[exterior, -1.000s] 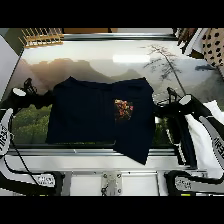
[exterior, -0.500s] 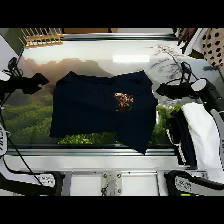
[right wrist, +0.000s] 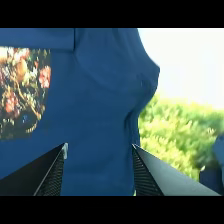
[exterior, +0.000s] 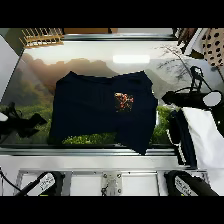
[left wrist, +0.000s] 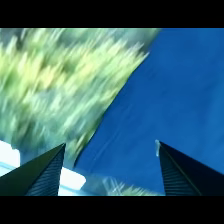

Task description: Fold the clothes and pants, and hang the long-sleeved shirts on hangers.

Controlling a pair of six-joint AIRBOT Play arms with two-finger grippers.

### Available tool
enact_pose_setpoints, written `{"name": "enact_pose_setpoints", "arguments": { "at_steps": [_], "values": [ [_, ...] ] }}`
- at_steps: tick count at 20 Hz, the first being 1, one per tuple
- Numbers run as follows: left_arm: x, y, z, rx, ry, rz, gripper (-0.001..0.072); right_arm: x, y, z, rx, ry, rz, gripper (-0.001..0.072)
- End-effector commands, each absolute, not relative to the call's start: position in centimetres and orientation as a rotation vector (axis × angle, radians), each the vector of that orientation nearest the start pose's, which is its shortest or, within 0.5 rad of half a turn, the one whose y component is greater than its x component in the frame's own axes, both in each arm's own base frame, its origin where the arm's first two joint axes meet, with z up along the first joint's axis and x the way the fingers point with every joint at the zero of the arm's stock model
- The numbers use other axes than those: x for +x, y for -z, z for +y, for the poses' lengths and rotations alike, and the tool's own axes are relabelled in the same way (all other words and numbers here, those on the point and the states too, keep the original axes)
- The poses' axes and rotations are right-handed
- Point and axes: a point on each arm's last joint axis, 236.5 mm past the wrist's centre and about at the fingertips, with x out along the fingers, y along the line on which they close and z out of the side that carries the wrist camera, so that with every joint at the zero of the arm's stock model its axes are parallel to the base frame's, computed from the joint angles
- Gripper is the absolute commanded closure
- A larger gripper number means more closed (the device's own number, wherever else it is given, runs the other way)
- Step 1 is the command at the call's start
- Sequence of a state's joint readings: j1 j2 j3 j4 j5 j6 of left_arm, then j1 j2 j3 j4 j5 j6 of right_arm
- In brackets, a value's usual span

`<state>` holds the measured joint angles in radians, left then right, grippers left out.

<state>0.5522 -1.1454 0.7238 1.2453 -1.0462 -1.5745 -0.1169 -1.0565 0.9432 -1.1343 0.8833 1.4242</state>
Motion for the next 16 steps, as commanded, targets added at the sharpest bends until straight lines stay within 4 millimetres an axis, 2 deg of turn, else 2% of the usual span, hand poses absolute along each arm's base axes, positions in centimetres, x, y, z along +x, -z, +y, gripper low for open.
{"name": "enact_pose_setpoints", "arguments": {
  "at_steps": [1,5,7,9,11,14,16],
  "values": [
    [23.8,10.7,7.3,-0.828,-0.412,1.283,0.0096,37.9,-5.0,3.5,0.349,-0.139,0.954,0.0272],
    [24.5,11.9,6.0,-0.949,-0.419,1.250,0.0096,38.0,-5.0,3.6,0.356,-0.142,0.953,0.0272],
    [24.0,13.2,5.2,-0.956,-0.411,1.307,0.0096,38.0,-5.0,3.6,0.356,-0.142,0.953,0.0272],
    [24.4,14.0,4.2,-0.923,-0.388,1.330,0.0096,38.0,-5.0,3.6,0.356,-0.142,0.953,0.0272],
    [26.2,13.8,3.1,-0.900,-0.355,1.284,0.0096,38.0,-5.0,3.6,0.356,-0.142,0.953,0.0272],
    [29.2,12.3,2.5,-0.913,-0.347,1.156,0.0102,37.9,-5.0,3.5,0.360,-0.138,0.955,0.0270],
    [29.6,11.4,2.5,-0.899,-0.337,1.125,0.0622,37.6,-4.7,3.1,0.363,-0.130,0.974,0.0270]
  ]
}}
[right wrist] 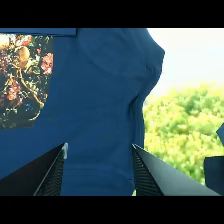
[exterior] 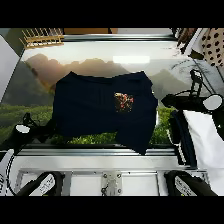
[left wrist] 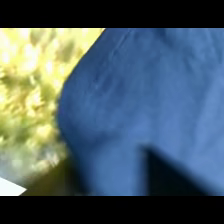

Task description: Fold the clothes and pants, and hang the long-sleeved shirts on hangers.

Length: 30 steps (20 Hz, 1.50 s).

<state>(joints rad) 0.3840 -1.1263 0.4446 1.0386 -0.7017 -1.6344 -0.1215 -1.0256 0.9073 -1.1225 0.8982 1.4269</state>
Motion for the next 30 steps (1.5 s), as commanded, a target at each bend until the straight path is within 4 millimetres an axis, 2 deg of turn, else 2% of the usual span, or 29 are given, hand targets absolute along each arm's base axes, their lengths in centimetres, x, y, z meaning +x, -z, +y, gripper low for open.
{"name": "enact_pose_setpoints", "arguments": {
  "at_steps": [1,3,5,7,9,13,18,19,20,21,22,24,25,26,27,28,30],
  "values": [
    [29.7,11.1,2.5,-0.880,-0.327,1.116,0.0699,37.1,-4.1,2.5,0.370,-0.117,0.998,0.0269],
    [29.8,10.3,2.6,-0.853,-0.303,1.101,0.0699,35.3,-1.6,1.0,0.422,-0.078,1.094,0.0269],
    [29.6,9.8,2.4,-0.823,-0.271,1.103,0.0699,32.7,2.6,0.0,0.504,-0.037,1.235,0.0268],
    [29.5,9.6,2.3,-0.788,-0.244,1.106,0.0699,30.6,6.5,0.2,0.560,-0.021,1.356,0.0267],
    [29.5,9.6,2.3,-0.788,-0.244,1.105,0.0699,29.3,9.3,1.6,0.591,-0.057,1.438,0.0267],
    [29.5,9.6,2.3,-0.788,-0.244,1.104,0.0699,30.1,11.2,6.6,0.656,-0.231,1.460,0.0267],
    [29.6,9.6,2.3,-0.789,-0.245,1.103,0.0699,32.4,11.8,8.7,0.644,-0.231,1.386,0.0270],
    [29.6,9.6,2.3,-0.789,-0.245,1.103,0.0699,32.5,11.9,8.8,0.637,-0.232,1.380,0.0313],
    [29.6,9.6,2.3,-0.788,-0.245,1.102,0.0699,32.6,11.9,8.9,0.631,-0.233,1.377,0.0525],
    [29.6,9.6,2.4,-0.788,-0.246,1.101,0.0699,32.7,11.8,8.9,0.629,-0.232,1.373,0.0664],
    [29.6,9.6,2.4,-0.787,-0.246,1.099,0.0699,32.9,11.7,8.8,0.613,-0.245,1.364,0.0698],
    [30.3,8.7,2.5,-0.782,-0.236,1.084,0.0699,34.1,10.0,8.7,0.581,-0.265,1.313,0.0699],
    [31.4,7.3,2.9,-0.778,-0.223,1.059,0.0699,35.3,8.4,8.4,0.561,-0.274,1.265,0.0699],
    [32.7,5.2,3.5,-0.769,-0.210,1.015,0.0699,36.7,5.9,8.2,0.528,-0.293,1.201,0.0699],
    [34.4,1.8,4.5,-0.751,-0.197,0.936,0.0699,38.2,2.5,7.8,0.484,-0.313,1.124,0.0700],
    [36.1,-2.4,5.6,-0.724,-0.187,0.833,0.0699,39.6,-1.4,7.5,0.438,-0.334,1.040,0.0699],
    [38.2,-13.6,7.6,-0.644,-0.159,0.578,0.0699,41.8,-12.0,6.9,0.339,-0.369,0.812,0.0700]
  ]
}}
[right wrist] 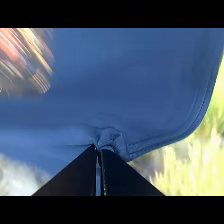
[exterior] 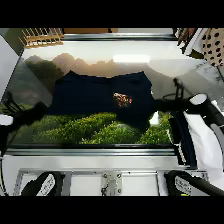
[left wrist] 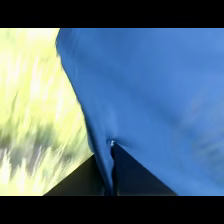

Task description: Fold the clothes and pants, and hang the long-sleeved shirts on hangers.

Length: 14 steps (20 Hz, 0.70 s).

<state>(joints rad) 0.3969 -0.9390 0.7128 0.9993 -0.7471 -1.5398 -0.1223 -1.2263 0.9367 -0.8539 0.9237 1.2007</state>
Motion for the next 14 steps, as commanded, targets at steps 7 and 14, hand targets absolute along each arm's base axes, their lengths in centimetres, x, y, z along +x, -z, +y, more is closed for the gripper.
{"name": "enact_pose_setpoints", "arguments": {
  "at_steps": [7,14],
  "values": [
    [26.2,-47.3,2.2,-0.325,-0.012,-0.158,0.0699,32.5,-44.7,7.2,0.109,-0.371,0.012,0.0700],
    [15.9,-54.1,-2.1,-0.227,0.025,-0.420,0.0699,22.5,-51.4,7.4,0.067,-0.334,-0.235,0.0700]
  ]
}}
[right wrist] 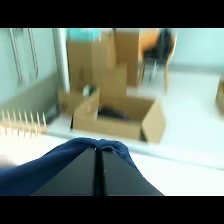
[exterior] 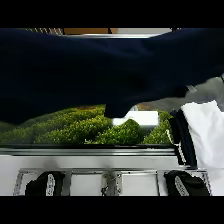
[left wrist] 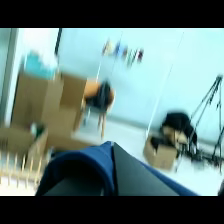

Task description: Fold the clothes and pants, and hang the long-sleeved shirts on hangers.

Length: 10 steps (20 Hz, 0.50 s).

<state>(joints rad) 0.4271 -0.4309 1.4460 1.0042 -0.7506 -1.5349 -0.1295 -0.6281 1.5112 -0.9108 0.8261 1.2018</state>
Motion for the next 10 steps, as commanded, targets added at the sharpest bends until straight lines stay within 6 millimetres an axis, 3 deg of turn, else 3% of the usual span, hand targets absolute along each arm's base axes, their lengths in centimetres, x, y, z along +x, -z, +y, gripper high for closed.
{"name": "enact_pose_setpoints", "arguments": {
  "at_steps": [1,3,5,7,10],
  "values": [
    [16.1,-53.9,-2.1,-0.229,0.027,-0.411,0.0700,22.4,-51.3,7.3,0.093,-0.332,-0.228,0.0700],
    [18.5,-52.4,-1.4,-0.250,0.026,-0.331,0.0699,23.4,-50.3,6.7,0.141,-0.309,-0.176,0.0700],
    [23.0,-48.7,-0.2,-0.291,0.026,-0.162,0.0699,25.9,-47.9,6.3,0.190,-0.297,-0.071,0.0701],
    [28.5,-42.9,1.2,-0.344,0.030,0.074,0.0700,29.9,-43.7,6.4,0.243,-0.308,0.102,0.0701],
    [35.9,-31.9,3.5,-0.451,0.039,0.460,0.0699,36.7,-33.9,6.5,0.293,-0.322,0.444,0.0701]
  ]
}}
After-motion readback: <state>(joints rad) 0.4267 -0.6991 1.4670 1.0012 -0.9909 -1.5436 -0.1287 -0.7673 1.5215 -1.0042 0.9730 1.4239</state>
